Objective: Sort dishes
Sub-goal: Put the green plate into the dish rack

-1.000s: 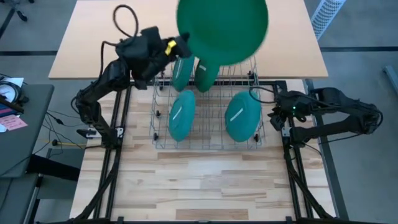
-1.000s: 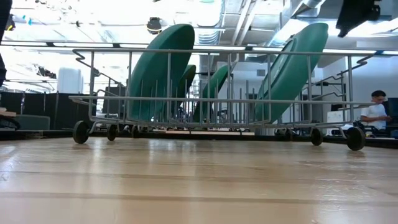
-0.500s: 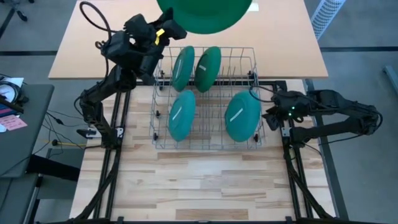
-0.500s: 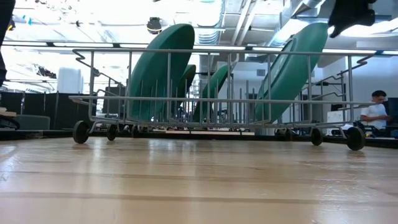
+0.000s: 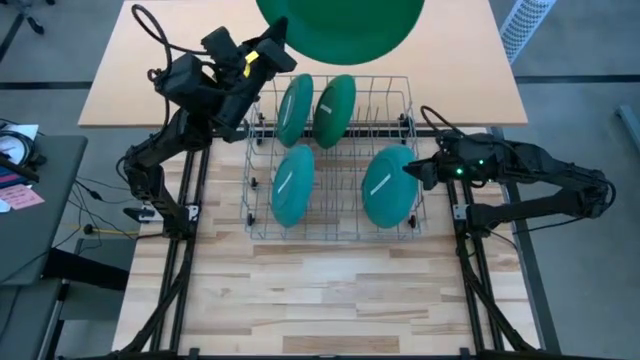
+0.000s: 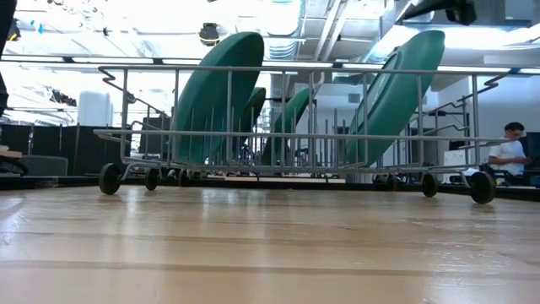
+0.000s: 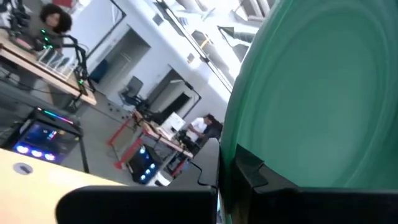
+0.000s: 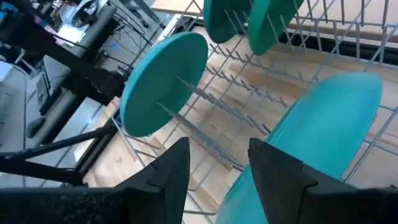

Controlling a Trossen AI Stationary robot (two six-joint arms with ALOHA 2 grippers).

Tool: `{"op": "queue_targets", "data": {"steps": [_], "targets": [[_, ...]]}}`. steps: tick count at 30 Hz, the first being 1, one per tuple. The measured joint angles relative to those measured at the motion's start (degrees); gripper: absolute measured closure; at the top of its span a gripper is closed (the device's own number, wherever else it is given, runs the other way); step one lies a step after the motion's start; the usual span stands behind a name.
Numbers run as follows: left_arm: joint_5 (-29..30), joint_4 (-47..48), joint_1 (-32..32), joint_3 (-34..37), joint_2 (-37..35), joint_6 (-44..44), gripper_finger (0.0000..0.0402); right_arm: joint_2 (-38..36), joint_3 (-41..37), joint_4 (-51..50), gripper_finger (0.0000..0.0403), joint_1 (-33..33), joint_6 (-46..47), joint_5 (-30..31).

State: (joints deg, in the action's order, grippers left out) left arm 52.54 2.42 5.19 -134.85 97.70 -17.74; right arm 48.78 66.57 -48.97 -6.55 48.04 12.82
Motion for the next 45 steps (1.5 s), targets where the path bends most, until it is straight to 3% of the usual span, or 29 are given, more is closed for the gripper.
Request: {"op": "queue_targets", "data": {"steps": [8, 14, 24, 30, 37, 41, 45], "targets": [[-5.3, 2.5, 0.1, 0.0, -0.3, -0.9, 0.0401, 0.0, -0.1, 5.4, 0.0233, 0.2, 7.8, 0.6], [-5.5, 4.2, 1.2, 0.0, -0.2, -5.0, 0.0401, -0.8, 0.0, 10.2, 0.0233, 1.4, 4.4, 0.6], [-1.5, 8.6, -0.1, 0.0, -0.1, -6.1, 0.0401, -5.2, 0.0, 10.8, 0.0233, -2.3, 0.0, 0.6], [-2.8, 10.0, -1.6, 0.0, -0.1, -3.8, 0.0401, -6.8, 0.0, 10.7, 0.0233, -6.2, -0.6, 0.6], [1.0, 31.4, 0.4, 0.0, -0.4, -22.8, 0.0401, -6.9, 0.0, 10.6, 0.0233, -9.9, -0.5, 0.6], [-8.4, 46.7, 4.4, 0.0, -1.0, -32.9, 0.0401, -6.8, 0.0, 10.8, 0.0233, -10.9, -0.5, 0.5], [-22.7, 56.1, 9.4, 0.0, -1.0, -33.3, 0.0401, -6.9, 0.0, 10.8, 0.0233, -10.9, -0.5, 0.5]]}}
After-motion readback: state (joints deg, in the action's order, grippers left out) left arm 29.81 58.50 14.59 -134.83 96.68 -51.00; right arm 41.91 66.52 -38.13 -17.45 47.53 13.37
